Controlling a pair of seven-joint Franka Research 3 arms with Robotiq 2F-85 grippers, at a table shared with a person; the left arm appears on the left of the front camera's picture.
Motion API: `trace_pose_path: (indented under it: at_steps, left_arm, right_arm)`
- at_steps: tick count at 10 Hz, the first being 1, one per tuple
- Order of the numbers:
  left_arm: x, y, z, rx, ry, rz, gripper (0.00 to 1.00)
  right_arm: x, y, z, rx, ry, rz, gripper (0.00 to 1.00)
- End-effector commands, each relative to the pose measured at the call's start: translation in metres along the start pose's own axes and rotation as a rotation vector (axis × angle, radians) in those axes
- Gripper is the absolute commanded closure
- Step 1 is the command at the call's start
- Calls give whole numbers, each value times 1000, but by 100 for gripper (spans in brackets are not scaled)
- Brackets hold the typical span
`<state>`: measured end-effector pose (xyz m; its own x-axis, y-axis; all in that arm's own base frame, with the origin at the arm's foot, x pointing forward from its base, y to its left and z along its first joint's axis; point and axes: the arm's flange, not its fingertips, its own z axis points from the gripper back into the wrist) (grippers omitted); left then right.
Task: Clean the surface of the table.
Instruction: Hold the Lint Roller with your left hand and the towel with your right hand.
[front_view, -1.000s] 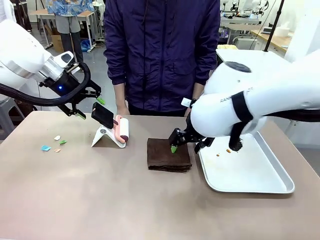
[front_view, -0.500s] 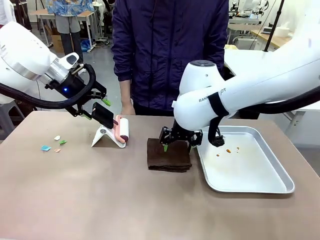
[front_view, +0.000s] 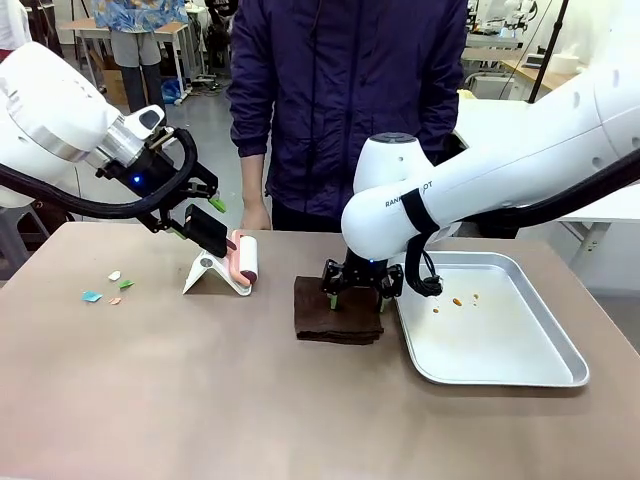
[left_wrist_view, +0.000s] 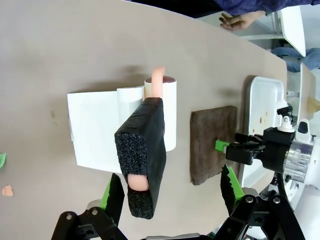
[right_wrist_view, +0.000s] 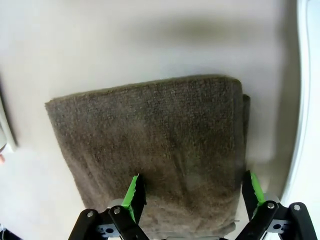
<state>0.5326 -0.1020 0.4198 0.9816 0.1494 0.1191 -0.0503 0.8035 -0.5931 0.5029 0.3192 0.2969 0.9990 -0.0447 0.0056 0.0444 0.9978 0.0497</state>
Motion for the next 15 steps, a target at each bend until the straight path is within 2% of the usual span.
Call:
trace_pose_path:
  at_steps: [1,4,7,10,11,12,13,14,15]
  left_arm:
    - [-4,2,-1,30,-6,-13,0]
    - [-6,1,-6,48,7,-23,0]
    - [-2,10,-5,39,15,-4,0]
    - [-3,2,-9,30,14,2,0]
    - [-3,-2,-11,21,23,10,58]
    - [-3,-3,-11,1,13,9,58]
    - [-1,-2,-10,-1,4,24,100]
    - [-1,-5,-11,-1,1,29,100]
    - [-3,-8,-11,-3,-8,31,100]
  right_arm:
    - [1,6,4,-50,-38,-11,0]
    - [5,0,4,-67,-89,-27,0]
    - [6,3,1,-42,-75,-13,0]
    - [6,3,0,-41,-59,-14,0]
    - [6,2,0,-40,-55,-24,60]
    - [6,2,-1,-24,-48,-24,60]
    - [6,2,-2,-16,-42,-22,100]
    - [7,0,-4,-8,-32,-22,65]
    - [7,-2,-5,1,-27,-21,100]
